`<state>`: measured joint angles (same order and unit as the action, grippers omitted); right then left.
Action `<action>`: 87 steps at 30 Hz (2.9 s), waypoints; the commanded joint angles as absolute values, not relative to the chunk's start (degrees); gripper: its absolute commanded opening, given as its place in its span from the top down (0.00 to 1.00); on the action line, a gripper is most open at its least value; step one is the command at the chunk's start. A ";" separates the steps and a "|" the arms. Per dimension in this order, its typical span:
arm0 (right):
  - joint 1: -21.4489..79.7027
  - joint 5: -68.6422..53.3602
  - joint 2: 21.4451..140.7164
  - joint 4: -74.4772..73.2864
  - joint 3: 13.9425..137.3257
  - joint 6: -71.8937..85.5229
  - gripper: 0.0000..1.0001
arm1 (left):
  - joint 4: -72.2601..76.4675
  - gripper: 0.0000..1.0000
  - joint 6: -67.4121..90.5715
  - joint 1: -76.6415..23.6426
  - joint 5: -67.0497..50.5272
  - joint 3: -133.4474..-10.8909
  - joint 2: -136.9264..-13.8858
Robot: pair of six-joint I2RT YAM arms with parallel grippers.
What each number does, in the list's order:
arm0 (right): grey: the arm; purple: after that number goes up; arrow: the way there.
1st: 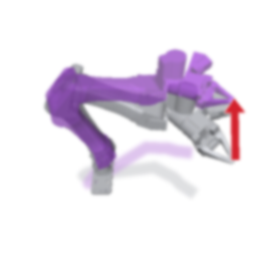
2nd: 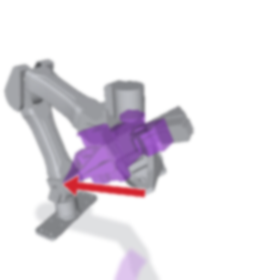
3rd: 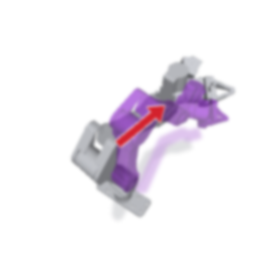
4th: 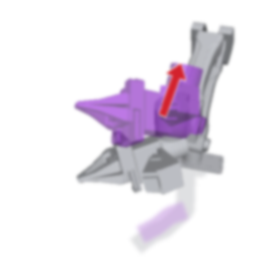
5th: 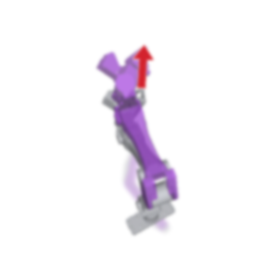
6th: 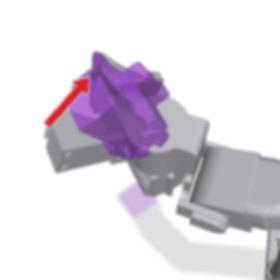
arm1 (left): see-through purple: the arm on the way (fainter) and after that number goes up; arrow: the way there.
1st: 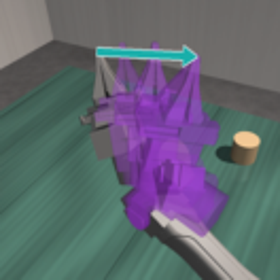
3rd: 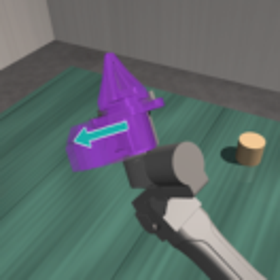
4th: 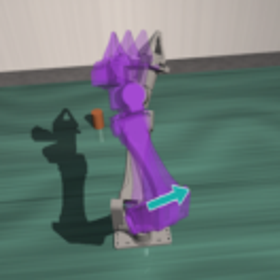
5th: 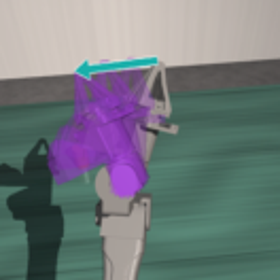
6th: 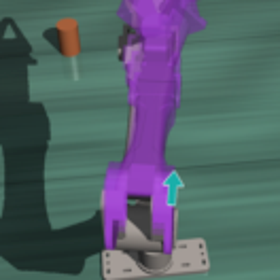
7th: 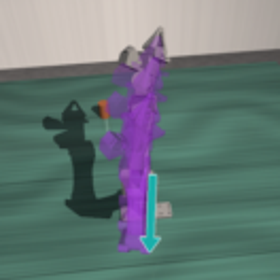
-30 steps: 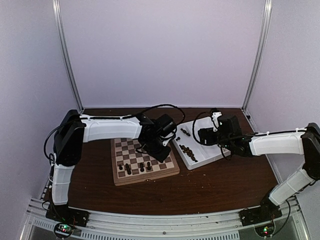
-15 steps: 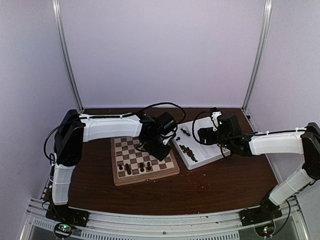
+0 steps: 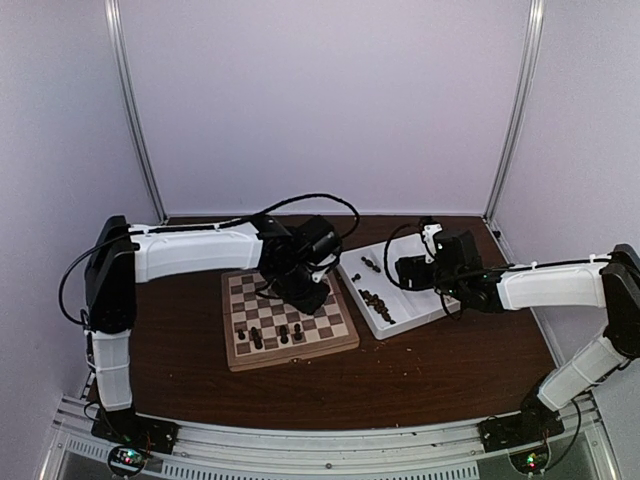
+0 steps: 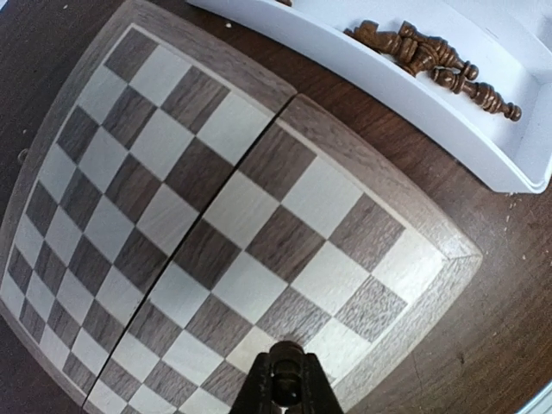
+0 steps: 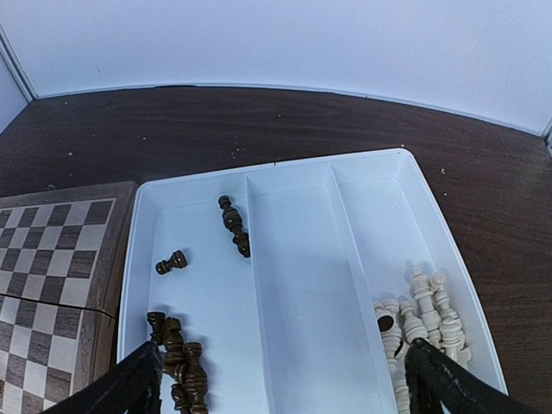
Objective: Set up the chess pieces on the board
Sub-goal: Pick up the chess piece from the chessboard, then place the chess piece on the chessboard.
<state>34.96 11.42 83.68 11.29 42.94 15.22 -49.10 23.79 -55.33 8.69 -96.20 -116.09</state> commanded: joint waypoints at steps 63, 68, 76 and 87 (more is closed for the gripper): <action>34.77 12.14 84.11 10.63 44.38 15.03 0.04 | -37.35 0.95 31.99 -50.45 9.63 -68.64 -101.93; 34.80 12.13 84.19 10.65 44.38 15.03 0.04 | -37.19 0.94 31.99 -50.36 9.67 -68.56 -102.13; 34.72 12.13 84.11 10.63 44.43 15.03 0.04 | -37.55 0.83 31.89 -50.36 9.36 -69.19 -102.26; 34.79 11.60 84.20 10.77 44.47 14.99 0.04 | -40.34 0.74 31.83 -50.36 10.79 -71.85 -99.95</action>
<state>34.96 11.38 83.70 10.92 42.94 15.20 -39.44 31.66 -50.92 9.89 -69.56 -101.71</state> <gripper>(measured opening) 0.962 0.260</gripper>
